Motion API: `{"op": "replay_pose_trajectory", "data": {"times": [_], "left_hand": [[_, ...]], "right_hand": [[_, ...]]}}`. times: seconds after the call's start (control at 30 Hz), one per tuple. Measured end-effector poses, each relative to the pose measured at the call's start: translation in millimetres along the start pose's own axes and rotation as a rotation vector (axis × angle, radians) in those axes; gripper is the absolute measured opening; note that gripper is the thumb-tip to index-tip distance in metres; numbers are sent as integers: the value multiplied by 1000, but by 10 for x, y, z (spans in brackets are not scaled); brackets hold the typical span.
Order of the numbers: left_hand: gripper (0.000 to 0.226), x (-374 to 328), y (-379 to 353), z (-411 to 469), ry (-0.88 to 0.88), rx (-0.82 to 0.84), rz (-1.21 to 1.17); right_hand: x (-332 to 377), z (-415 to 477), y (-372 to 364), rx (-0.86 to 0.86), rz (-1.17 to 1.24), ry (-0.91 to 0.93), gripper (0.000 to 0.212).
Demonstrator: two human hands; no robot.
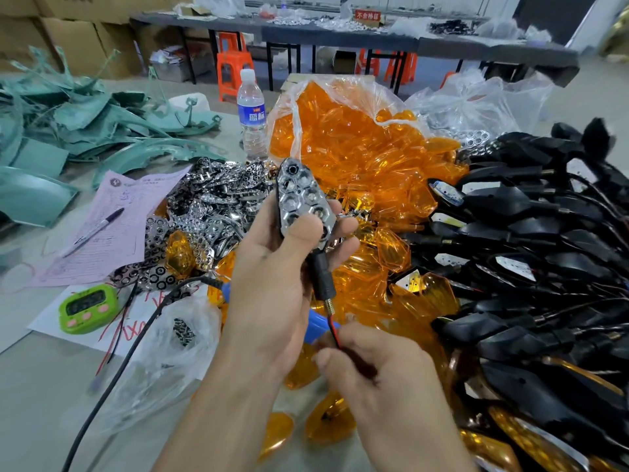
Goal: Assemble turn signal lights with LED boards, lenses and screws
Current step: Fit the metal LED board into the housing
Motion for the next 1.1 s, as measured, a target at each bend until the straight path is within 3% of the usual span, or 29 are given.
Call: {"op": "replay_pose_trajectory", "data": {"times": [0.07, 0.2, 0.47, 0.63, 0.8, 1.1], "left_hand": [[29, -31, -7, -12, 5, 34, 20], [31, -40, 0, -50, 30, 69, 21], [39, -13, -15, -73, 65, 65, 7], [30, -53, 5, -39, 49, 49, 0], [42, -45, -7, -32, 61, 64, 28], [35, 1, 27, -51, 86, 52, 50]], "right_hand": [[-47, 26, -54, -53, 109, 62, 17], [-72, 19, -92, -107, 213, 126, 19], [-28, 34, -100, -115, 234, 159, 18], [-55, 16, -111, -125, 266, 141, 21], [-54, 8, -118, -128, 271, 148, 23], [-67, 8, -131, -154, 246, 148, 24]]}}
Point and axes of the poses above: each hand's wrist, its own z-axis towards the middle knuckle, its own y-axis out of the back of the hand, x = y × z, the point moved 3 cm from there along z, towards the middle knuckle, and after that the axes turned 15 degrees about x, right-handed, at the moved point
